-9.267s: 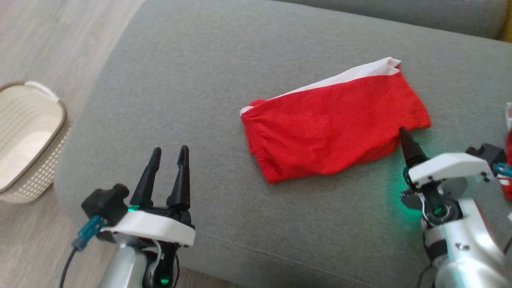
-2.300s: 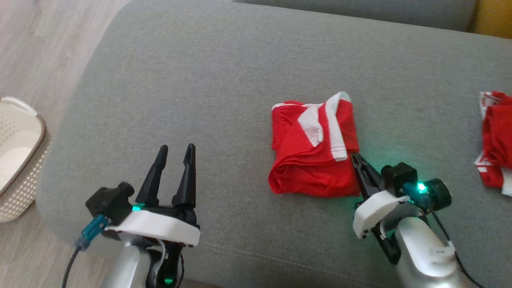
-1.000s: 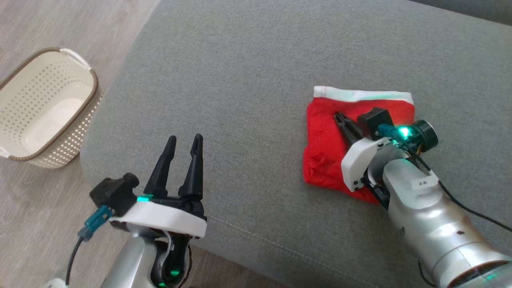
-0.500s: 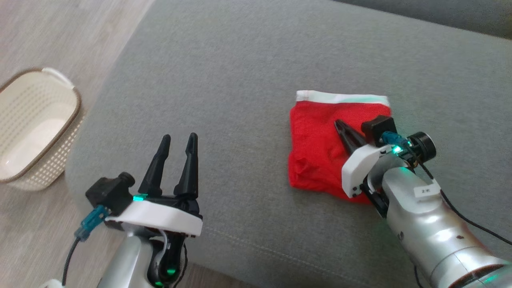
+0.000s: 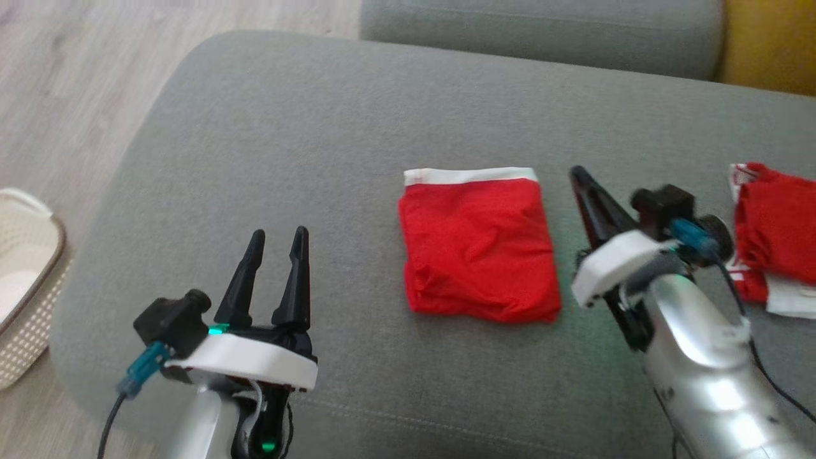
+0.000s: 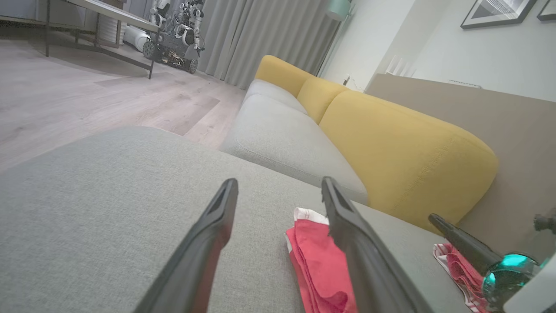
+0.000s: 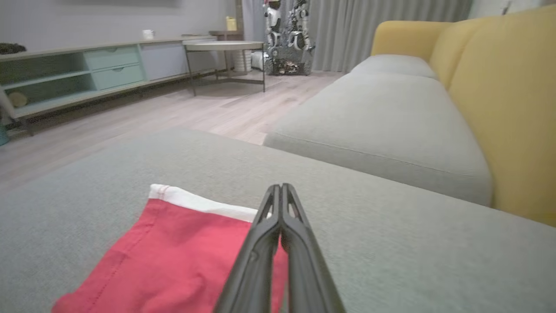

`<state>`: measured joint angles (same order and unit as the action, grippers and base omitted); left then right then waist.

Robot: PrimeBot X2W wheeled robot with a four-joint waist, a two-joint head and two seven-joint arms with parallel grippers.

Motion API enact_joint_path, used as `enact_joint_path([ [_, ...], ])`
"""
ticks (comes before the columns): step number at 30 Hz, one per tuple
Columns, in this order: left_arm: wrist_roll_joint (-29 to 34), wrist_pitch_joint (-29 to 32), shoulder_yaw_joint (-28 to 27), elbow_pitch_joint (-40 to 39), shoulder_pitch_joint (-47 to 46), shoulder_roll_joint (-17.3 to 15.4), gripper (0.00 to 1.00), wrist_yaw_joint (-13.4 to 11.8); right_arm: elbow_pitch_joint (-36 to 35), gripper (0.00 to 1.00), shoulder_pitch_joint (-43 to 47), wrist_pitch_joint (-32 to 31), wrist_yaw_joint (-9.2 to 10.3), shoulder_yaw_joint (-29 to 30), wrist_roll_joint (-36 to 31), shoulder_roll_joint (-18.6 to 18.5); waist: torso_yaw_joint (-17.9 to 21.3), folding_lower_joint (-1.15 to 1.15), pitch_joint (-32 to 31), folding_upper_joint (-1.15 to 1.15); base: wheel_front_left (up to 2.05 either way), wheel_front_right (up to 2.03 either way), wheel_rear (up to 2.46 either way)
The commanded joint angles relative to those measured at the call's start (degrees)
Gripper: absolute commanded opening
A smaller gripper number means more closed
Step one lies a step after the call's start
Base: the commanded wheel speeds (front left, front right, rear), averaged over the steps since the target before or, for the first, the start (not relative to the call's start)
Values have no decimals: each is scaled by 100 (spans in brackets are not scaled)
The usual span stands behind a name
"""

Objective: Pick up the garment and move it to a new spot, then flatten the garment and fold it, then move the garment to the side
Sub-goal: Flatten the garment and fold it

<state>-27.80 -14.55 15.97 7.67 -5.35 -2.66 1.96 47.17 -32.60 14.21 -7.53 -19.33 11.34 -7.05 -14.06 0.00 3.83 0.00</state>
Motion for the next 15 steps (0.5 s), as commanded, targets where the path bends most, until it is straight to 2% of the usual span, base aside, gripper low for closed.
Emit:
enact_joint_path([
  [1, 44, -45, -201, -213, -122, -21, 100, -23, -324, 0, 75, 77, 4, 56, -82, -2, 155, 0, -100, 0, 0, 0, 0],
  [7, 97, -45, -323, -258, -49, -21, 100, -36, -1362, 0, 939, 78, 4, 908, -526, -14, 489, 0, -178, 0, 0, 0, 0],
  [14, 132, -45, -431, -242, 28, -21, 100, -4, -2382, 0, 1837, 69, 4, 1738, -1036, 214, 763, 0, -171, 0, 0, 0, 0],
  [15, 156, -45, -438, -220, 44, -21, 100, 5, -2499, 31, 1932, 65, 4, 1804, -1085, 248, 788, 0, -164, 0, 0, 0, 0],
])
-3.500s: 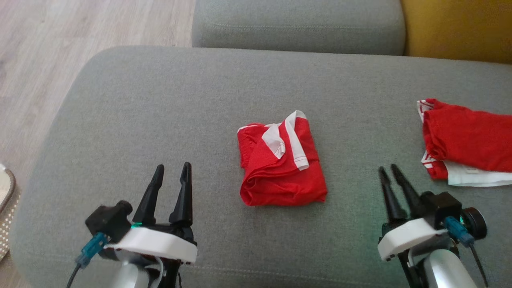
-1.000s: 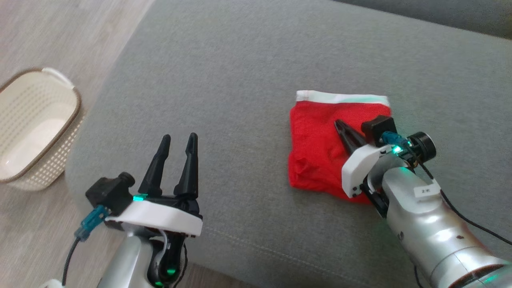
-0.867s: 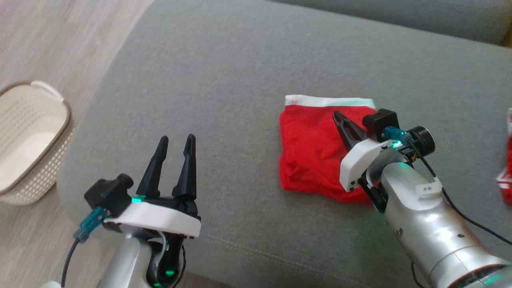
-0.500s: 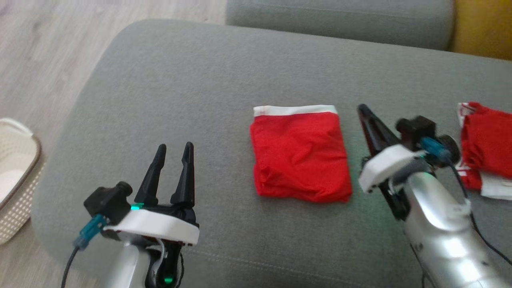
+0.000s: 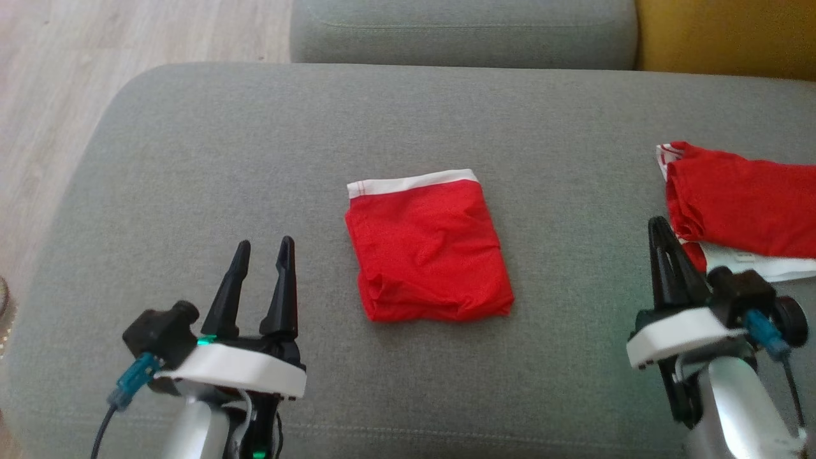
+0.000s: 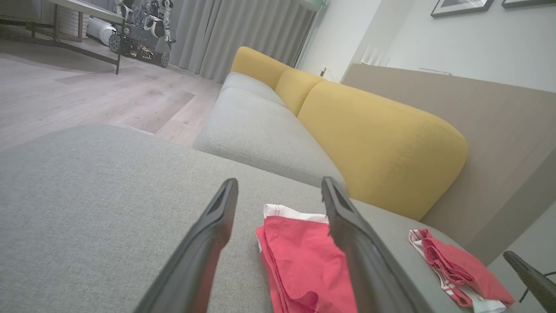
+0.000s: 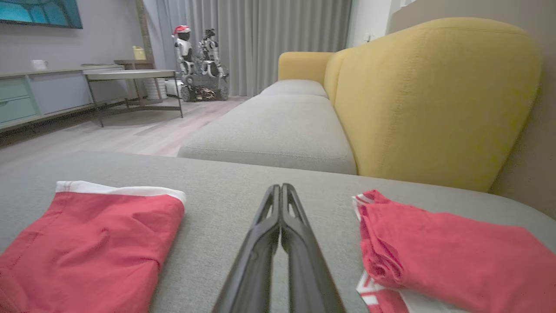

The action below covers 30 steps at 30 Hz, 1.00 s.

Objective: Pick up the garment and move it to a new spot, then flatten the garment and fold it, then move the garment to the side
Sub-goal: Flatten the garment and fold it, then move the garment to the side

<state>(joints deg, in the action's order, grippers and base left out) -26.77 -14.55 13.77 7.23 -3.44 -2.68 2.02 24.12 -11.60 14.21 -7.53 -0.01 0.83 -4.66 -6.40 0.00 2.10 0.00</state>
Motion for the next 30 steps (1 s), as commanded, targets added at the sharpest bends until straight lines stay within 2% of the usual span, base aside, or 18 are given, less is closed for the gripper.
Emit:
enact_joint_path([
  [1, 93, -45, -227, -148, -129, -20, 100, 6, -299, 97, -74, 51, 4, -78, -107, 37, 47, 0, 14, 0, 0, 0, 0],
  [2, 117, -45, -235, -121, -109, -20, 100, 13, -399, 100, 13, 41, 4, -22, -181, 62, 63, 0, 18, 0, 0, 0, 0],
  [12, 191, -45, -230, -2, 10, -20, 100, 44, -899, 100, 472, -93, 4, 247, -273, 174, 104, 0, 46, 0, 0, 0, 0],
  [30, 210, -45, -254, 8, -13, -20, 100, 82, -985, 100, 554, -206, 4, 250, -114, 178, -58, 0, 43, 0, 0, 0, 0],
])
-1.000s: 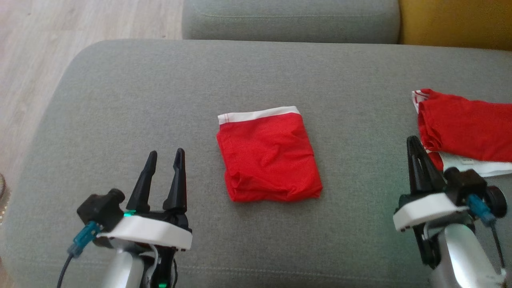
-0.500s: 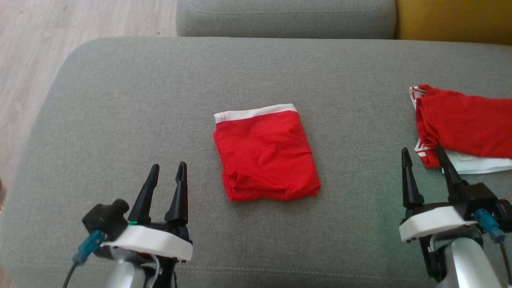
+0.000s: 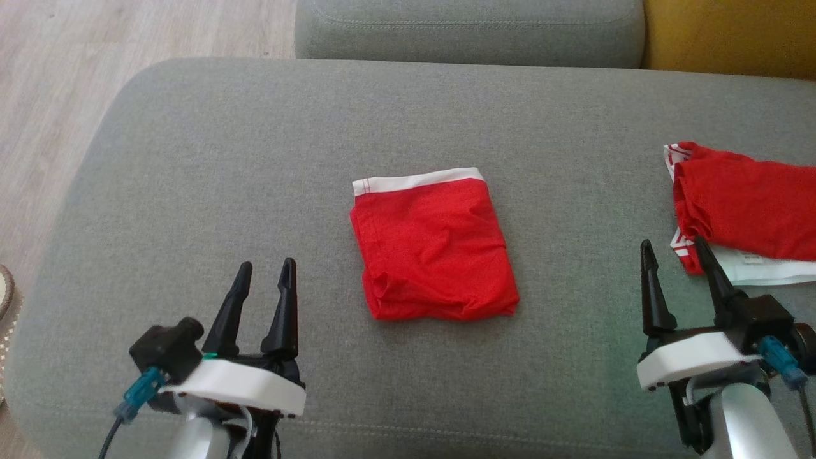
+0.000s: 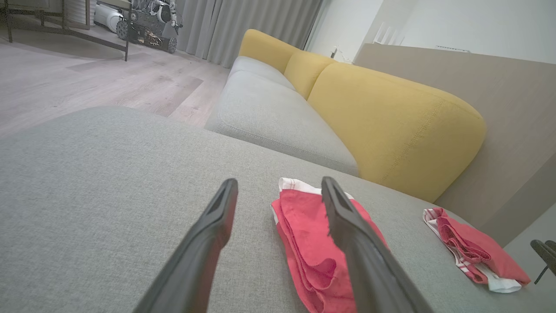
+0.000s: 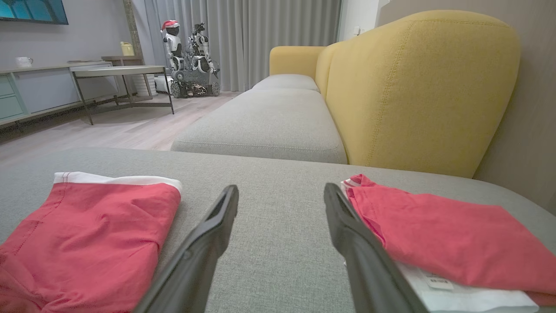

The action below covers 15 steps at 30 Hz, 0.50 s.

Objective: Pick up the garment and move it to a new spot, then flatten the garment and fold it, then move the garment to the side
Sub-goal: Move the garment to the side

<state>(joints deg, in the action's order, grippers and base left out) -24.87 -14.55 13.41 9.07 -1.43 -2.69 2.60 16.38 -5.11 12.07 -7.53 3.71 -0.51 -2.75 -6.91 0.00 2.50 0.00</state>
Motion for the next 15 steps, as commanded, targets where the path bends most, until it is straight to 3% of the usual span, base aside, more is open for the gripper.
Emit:
enact_joint_path([
  [1, 20, -45, -218, -175, -215, -19, 100, 24, -211, 100, -95, 8, 4, -122, 20, -13, -7, 0, 3, 0, 0, 0, 0],
  [15, 6, -45, -143, -200, -326, -19, 100, 38, -93, 100, -454, -210, 4, -605, 243, -13, -176, 0, 193, 0, 0, 0, 0],
])
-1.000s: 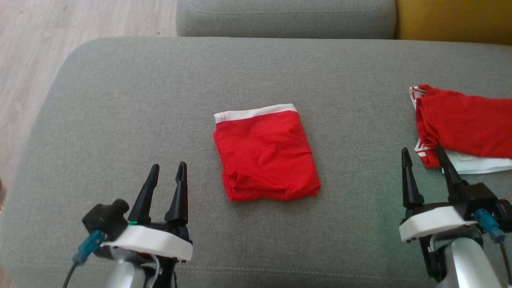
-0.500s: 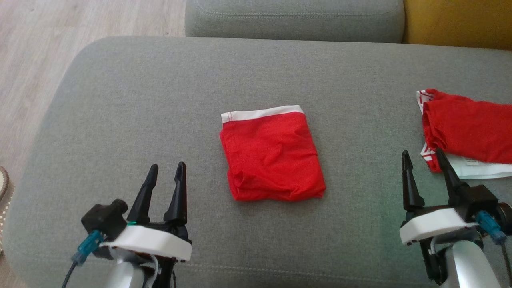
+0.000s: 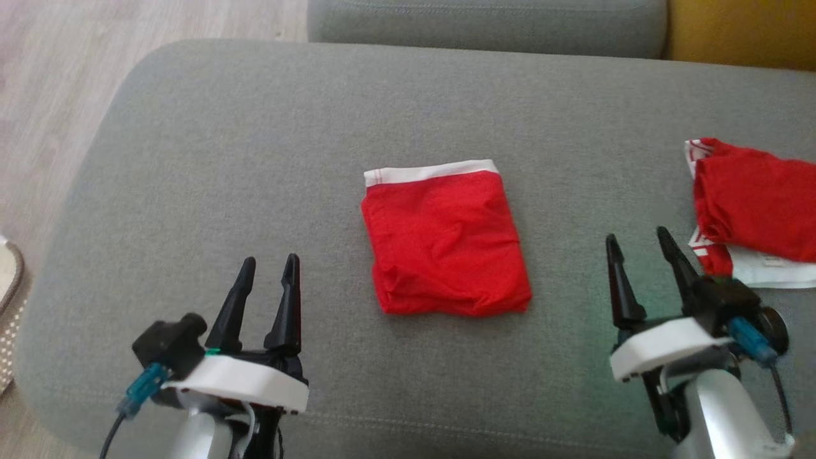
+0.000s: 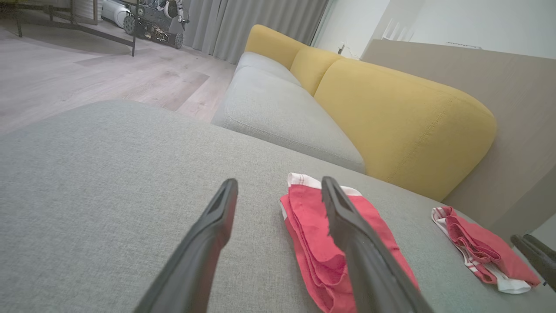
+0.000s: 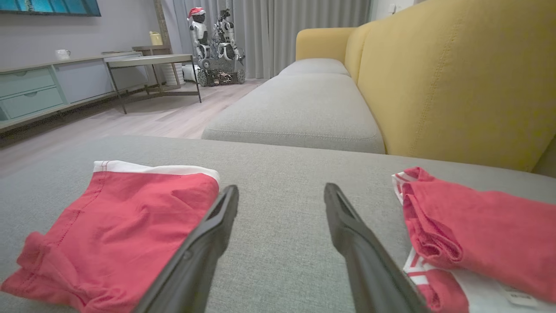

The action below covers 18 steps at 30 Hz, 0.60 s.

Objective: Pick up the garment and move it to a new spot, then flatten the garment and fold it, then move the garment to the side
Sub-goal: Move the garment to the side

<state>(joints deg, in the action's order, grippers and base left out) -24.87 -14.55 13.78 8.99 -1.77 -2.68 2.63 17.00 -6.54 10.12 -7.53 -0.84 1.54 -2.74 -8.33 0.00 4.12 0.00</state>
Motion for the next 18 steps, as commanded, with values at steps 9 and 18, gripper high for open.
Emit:
enact_joint_path([
  [9, -28, -45, -113, -209, -390, -20, 100, 49, 469, 100, -747, -573, 4, -741, 486, -14, -342, 0, 243, 0, 0, 0, 0],
  [18, -129, -45, 49, -201, -585, -20, 100, 61, 1610, 100, -1680, -1440, 4, -1256, 1472, -89, -835, 0, 632, 0, 0, 0, 0],
])
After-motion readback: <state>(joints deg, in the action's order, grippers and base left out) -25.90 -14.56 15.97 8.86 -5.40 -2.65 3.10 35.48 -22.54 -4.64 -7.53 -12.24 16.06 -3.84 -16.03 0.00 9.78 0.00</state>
